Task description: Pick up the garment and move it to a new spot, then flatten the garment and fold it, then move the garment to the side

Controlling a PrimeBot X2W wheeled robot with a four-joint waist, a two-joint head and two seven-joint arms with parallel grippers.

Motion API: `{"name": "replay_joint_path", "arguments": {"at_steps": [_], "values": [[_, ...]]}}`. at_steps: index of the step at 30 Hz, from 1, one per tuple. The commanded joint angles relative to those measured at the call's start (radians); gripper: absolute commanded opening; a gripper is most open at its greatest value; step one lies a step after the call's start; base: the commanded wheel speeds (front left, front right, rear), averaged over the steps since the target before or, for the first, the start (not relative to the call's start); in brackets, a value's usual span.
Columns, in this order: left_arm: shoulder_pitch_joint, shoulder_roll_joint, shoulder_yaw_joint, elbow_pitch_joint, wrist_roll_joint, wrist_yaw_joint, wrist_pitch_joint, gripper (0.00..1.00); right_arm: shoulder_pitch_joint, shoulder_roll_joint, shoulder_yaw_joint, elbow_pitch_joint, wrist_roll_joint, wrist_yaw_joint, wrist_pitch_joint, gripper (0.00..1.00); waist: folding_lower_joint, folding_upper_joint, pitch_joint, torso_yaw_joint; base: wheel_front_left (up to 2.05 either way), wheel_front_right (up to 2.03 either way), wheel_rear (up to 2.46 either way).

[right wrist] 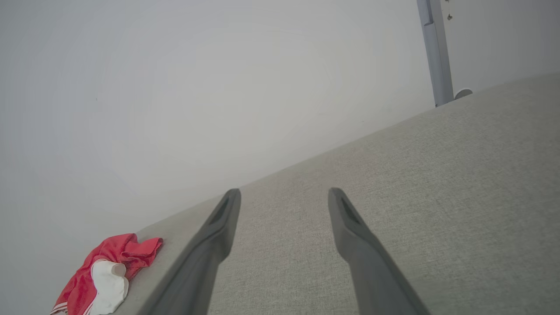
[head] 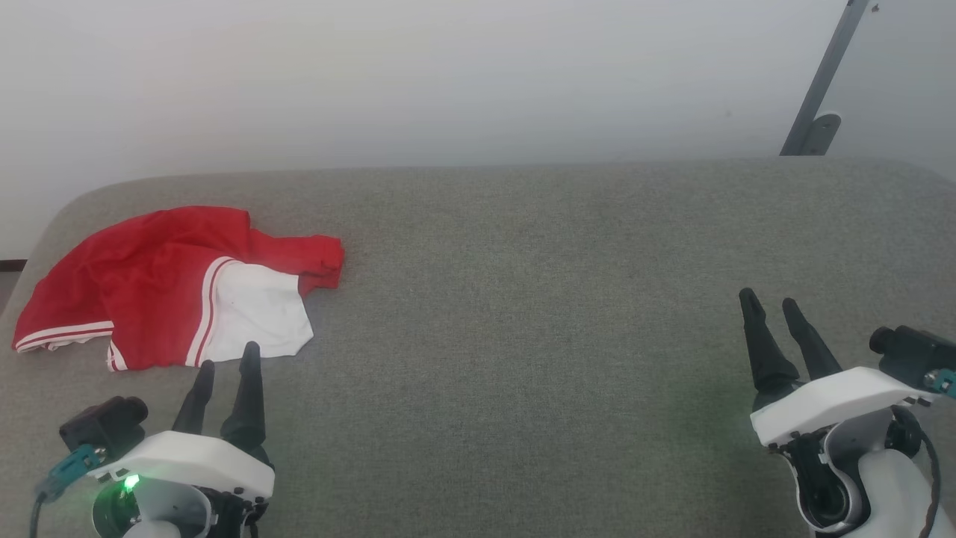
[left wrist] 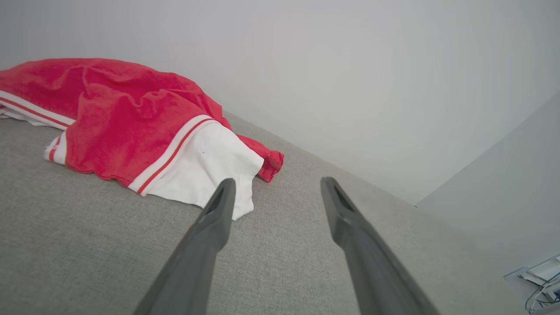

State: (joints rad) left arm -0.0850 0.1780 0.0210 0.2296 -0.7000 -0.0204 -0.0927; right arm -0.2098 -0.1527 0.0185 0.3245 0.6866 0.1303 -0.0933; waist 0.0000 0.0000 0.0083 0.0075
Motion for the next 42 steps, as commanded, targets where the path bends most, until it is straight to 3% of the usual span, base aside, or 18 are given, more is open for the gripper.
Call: {"name": "replay_joint_path", "arguments": {"at_steps": [1,24,42], "values": [[-0.015,0.009,-0.003,-0.012,0.03,0.004,-0.01,1.0,-0.024,-0.002,-0.003,-0.008,-0.027,0.0,-0.01,1.0,0.0,0.0,0.0,0.0,0.0,0.0,0.0],[-0.006,0.038,-0.028,-0.01,0.259,0.029,-0.073,1.0,-0.063,-0.008,0.006,0.038,-0.291,0.0,-0.073,1.0,0.0,0.0,0.0,0.0,0.0,0.0,0.0],[-0.009,0.024,-0.003,0.019,0.372,-0.011,-0.114,1.0,-0.068,-0.002,-0.011,0.055,-0.398,0.0,-0.113,1.0,0.0,0.0,-0.007,0.0,0.0,0.0,0.0]]}}
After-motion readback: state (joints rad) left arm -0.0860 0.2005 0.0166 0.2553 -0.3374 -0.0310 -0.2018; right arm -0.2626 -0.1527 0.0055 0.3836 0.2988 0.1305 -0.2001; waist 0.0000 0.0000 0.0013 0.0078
